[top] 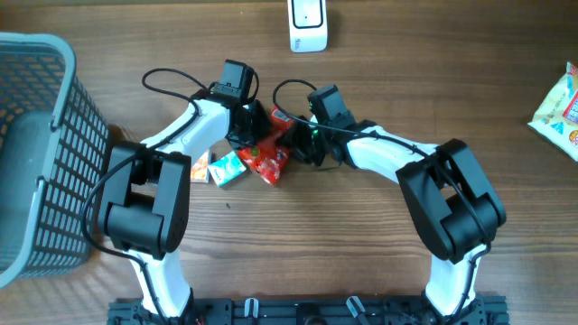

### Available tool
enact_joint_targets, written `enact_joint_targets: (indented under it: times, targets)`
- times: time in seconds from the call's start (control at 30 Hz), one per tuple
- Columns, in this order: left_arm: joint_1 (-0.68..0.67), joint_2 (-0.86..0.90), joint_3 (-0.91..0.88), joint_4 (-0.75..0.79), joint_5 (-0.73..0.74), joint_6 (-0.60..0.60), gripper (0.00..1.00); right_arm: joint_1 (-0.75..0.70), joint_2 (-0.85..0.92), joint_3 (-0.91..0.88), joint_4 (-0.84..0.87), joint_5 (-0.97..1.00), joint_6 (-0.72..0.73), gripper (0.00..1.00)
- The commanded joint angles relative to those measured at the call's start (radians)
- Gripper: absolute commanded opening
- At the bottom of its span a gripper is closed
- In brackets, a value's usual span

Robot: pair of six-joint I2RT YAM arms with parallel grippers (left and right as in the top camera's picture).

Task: Scan the item barcode
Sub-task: 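Grasp the red snack bag on the table with the right gripper, then lift the red bag with the right gripper to the white scanner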

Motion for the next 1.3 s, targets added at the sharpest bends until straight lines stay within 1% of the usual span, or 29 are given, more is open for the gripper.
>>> enact_joint_targets:
  times: [0.0, 0.03, 0.07, 0.1, 0.13, 0.17, 0.2, 0.23, 0.27, 0.3, 0.37, 0.4, 0.43, 0.5, 0.57, 0.63, 0.67, 0.7, 0.73, 0.77, 0.8, 0.83, 0.87, 0.93, 0.97, 1.03, 1.2, 1.23, 1.27]
  targets:
    - [-0.008, 0.035, -0.006, -0.017, 0.001, -0.017, 0.04, 0.0, 0.08, -0.043, -0.03, 0.056, -0.026, 0.16]
    - [-0.008, 0.031, -0.006, -0.017, 0.001, -0.017, 0.04, -0.008, 0.08, -0.04, -0.03, 0.034, -0.05, 0.08]
    - [-0.006, 0.02, -0.006, -0.018, 0.002, -0.017, 0.04, -0.018, 0.08, -0.034, -0.03, 0.011, -0.078, 0.04]
    - [-0.006, 0.006, -0.006, -0.018, 0.002, -0.014, 0.04, -0.035, 0.074, -0.027, -0.031, -0.025, -0.114, 0.04]
    - [-0.003, -0.042, 0.0, -0.022, 0.0, 0.026, 0.14, -0.071, 0.058, -0.021, -0.031, -0.089, -0.18, 0.04]
    - [0.005, -0.072, 0.012, -0.031, 0.0, 0.058, 0.27, -0.098, 0.045, -0.018, -0.035, -0.129, -0.229, 0.04]
    - [0.018, -0.109, 0.031, -0.047, -0.009, 0.085, 0.47, -0.128, 0.029, -0.016, -0.032, -0.187, -0.299, 0.04]
    - [0.04, -0.167, 0.054, -0.074, -0.051, 0.107, 1.0, -0.192, -0.005, -0.016, -0.019, -0.303, -0.48, 0.04]
    - [0.053, -0.198, 0.056, -0.078, -0.076, 0.107, 1.0, -0.224, -0.023, -0.015, -0.019, -0.361, -0.586, 0.04]
    - [0.072, -0.235, 0.056, -0.082, -0.108, 0.107, 1.0, -0.262, -0.046, -0.015, -0.023, -0.424, -0.726, 0.04]
    - [0.101, -0.266, 0.056, -0.082, -0.151, 0.107, 1.0, -0.297, -0.073, -0.015, -0.027, -0.435, -0.913, 0.04]
    - [0.114, -0.266, 0.056, -0.082, -0.154, 0.107, 1.0, -0.303, -0.081, -0.015, -0.021, -0.432, -1.041, 0.04]
    - [0.128, -0.265, 0.055, -0.083, -0.154, 0.107, 1.0, -0.303, -0.083, -0.015, -0.006, -0.42, -1.14, 0.04]
    - [0.131, -0.264, 0.055, -0.082, -0.154, 0.107, 1.0, -0.303, -0.083, -0.015, 0.029, -0.42, -1.201, 0.04]
    - [0.131, -0.264, 0.055, -0.082, -0.154, 0.107, 1.0, -0.303, -0.083, -0.015, 0.09, -0.407, -1.212, 0.04]
    - [0.131, -0.264, 0.055, -0.082, -0.154, 0.107, 1.0, -0.303, -0.083, -0.015, 0.177, -0.356, -1.109, 0.04]
    - [0.131, -0.264, 0.055, -0.082, -0.154, 0.107, 1.0, -0.303, -0.084, -0.013, 0.219, -0.304, -1.049, 0.04]
    - [0.131, -0.264, 0.055, -0.082, -0.154, 0.107, 1.0, -0.303, -0.086, 0.001, 0.226, -0.192, -1.011, 0.04]
    - [0.131, -0.264, 0.055, -0.082, -0.154, 0.107, 1.0, -0.301, -0.097, 0.023, 0.192, -0.037, -1.012, 0.04]
    - [0.131, -0.264, 0.055, -0.082, -0.153, 0.107, 1.0, -0.298, -0.124, 0.062, 0.13, 0.189, -1.015, 0.04]
    - [0.131, -0.264, 0.055, -0.082, -0.154, 0.107, 1.0, -0.294, -0.148, 0.093, 0.097, 0.359, -1.026, 0.04]
    - [0.131, -0.264, 0.055, -0.082, -0.154, 0.107, 1.0, -0.289, -0.186, 0.14, 0.076, 0.557, -1.068, 0.04]
    - [0.131, -0.264, 0.055, -0.082, -0.154, 0.107, 1.0, -0.282, -0.21, 0.18, 0.074, 0.678, -1.108, 0.05]
    - [0.131, -0.264, 0.055, -0.082, -0.153, 0.107, 1.0, -0.258, -0.229, 0.269, 0.116, 0.932, -1.308, 0.05]
    - [0.131, -0.264, 0.055, -0.082, -0.154, 0.107, 1.0, -0.238, -0.225, 0.274, 0.205, 1.062, -1.47, 0.05]
    - [0.131, -0.264, 0.055, -0.082, -0.154, 0.107, 1.0, -0.209, -0.206, 0.274, 0.347, 1.176, -1.688, 0.05]
    - [0.131, -0.264, 0.055, -0.082, -0.154, 0.107, 1.0, -0.186, -0.115, 0.274, 0.565, 1.167, -1.849, 0.05]
    - [0.131, -0.264, 0.055, -0.082, -0.154, 0.107, 1.0, -0.181, -0.08, 0.274, 0.635, 1.172, -1.936, 0.04]
    - [0.131, -0.264, 0.055, -0.082, -0.154, 0.107, 1.0, -0.168, -0.013, 0.274, 0.776, 1.17, -2.087, 0.05]
